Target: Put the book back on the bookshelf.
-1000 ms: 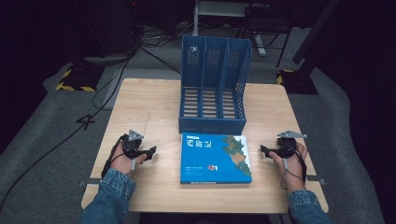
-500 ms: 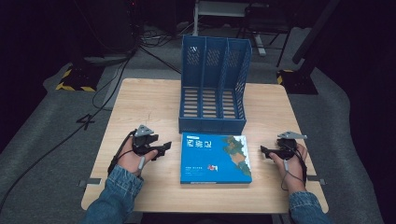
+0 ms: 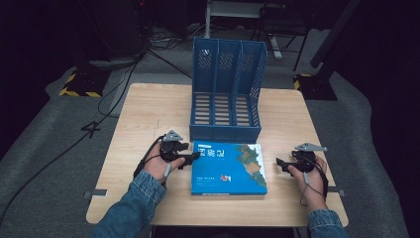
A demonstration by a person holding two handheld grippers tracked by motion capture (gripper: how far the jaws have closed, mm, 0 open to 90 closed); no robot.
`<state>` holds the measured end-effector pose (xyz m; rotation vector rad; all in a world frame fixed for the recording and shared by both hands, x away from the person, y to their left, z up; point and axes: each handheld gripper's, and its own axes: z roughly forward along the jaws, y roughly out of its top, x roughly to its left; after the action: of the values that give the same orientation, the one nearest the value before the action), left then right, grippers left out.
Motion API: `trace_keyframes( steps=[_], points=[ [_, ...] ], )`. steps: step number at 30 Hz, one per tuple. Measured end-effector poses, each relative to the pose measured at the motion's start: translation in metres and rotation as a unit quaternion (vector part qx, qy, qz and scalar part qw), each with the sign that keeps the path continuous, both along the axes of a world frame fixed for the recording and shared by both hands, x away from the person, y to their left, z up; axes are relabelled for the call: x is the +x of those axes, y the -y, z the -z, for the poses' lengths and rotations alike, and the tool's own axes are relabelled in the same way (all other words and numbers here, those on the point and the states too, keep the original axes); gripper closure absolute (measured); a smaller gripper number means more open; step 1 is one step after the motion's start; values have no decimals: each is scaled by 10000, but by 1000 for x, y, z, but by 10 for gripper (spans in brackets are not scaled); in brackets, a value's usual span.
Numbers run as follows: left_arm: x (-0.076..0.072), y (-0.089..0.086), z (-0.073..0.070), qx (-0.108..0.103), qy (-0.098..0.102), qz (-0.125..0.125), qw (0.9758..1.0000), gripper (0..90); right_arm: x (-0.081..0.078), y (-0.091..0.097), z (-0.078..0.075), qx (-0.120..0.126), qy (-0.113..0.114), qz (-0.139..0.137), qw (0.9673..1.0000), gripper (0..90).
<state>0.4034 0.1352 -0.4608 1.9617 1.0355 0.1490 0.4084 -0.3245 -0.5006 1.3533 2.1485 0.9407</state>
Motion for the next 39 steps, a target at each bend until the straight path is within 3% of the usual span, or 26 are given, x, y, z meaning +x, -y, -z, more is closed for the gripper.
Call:
trace_keyframes(
  steps=[9,18,24,29,36,39],
  points=[
    [8,8,15,305,-325,143,9989,330,-6,1,-2,-115,11,-32,9999,216],
    [8,12,23,197,-530,219,9982,302,-9,-1,-2,-45,-48,-81,9999,217],
    [9,10,26,67,-605,178,9980,300,-9,-7,-2,-122,-125,-201,9996,217],
    [7,10,25,80,-575,135,9982,324,-8,-11,-2,-55,-166,-258,9995,219],
    [6,7,19,146,-382,142,9991,444,-8,-11,-2,-44,-171,-251,9995,220],
    [4,6,13,150,-193,209,9995,497,-8,-12,-3,-39,-181,-269,9995,221]
  ],
)
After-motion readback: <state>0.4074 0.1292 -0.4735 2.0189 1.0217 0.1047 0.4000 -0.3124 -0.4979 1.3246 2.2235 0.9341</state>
